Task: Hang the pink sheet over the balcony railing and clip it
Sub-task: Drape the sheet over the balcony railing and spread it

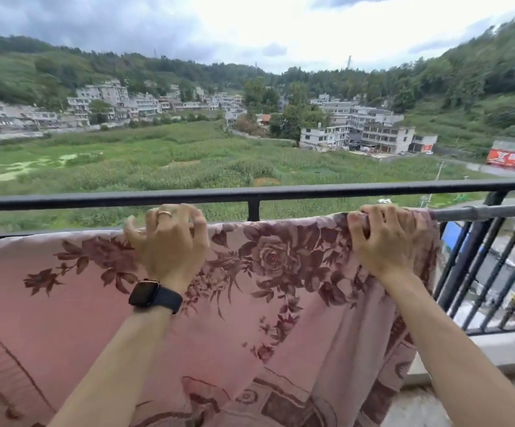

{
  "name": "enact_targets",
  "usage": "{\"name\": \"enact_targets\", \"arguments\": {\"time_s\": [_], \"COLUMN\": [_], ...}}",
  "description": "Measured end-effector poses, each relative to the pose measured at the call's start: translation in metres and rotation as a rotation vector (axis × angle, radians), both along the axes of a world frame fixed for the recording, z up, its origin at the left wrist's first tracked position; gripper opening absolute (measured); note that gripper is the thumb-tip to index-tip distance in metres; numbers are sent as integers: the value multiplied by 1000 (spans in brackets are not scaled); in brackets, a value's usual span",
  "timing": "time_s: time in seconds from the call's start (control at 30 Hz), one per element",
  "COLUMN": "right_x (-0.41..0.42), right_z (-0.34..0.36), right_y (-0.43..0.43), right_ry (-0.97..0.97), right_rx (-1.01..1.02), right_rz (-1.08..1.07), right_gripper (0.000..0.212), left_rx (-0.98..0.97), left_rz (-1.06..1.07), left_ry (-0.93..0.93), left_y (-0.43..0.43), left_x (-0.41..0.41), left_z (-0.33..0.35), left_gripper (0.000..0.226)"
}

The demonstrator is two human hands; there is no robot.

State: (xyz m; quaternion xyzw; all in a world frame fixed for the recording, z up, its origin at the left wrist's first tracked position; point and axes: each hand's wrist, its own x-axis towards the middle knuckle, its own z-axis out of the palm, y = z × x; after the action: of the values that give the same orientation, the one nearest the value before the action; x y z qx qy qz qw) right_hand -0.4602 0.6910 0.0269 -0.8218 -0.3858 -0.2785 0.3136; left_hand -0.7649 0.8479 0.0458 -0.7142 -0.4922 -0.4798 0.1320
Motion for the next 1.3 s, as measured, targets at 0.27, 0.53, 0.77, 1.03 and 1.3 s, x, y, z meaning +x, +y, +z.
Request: {"name": "enact_targets", "arguments": {"time_s": [0.27,0.53,0.77,1.03,1.3], "right_x": [11,144,146,200,281], "right_z": [-13,-12,-29,-24,58], "right_y": [3,-56,-76,-136,-145], "right_ry": [-192,-219,123,865,453], "right_rx": [28,2,381,211,239], "right_rz": [193,104,279,490,247], "right_gripper": [43,64,36,31,22], "left_rx": [-72,-30,-274,-174,-144], "left_rz": [-223,-97,86,-205,-164], "left_ry": [361,420,270,433,407], "left_y": [-77,-66,-83,-163,-160], "left_x": [150,157,181,327,336], "left_z": [-1,-13,-1,12,-8], "left_gripper": [43,49,51,49,60]}}
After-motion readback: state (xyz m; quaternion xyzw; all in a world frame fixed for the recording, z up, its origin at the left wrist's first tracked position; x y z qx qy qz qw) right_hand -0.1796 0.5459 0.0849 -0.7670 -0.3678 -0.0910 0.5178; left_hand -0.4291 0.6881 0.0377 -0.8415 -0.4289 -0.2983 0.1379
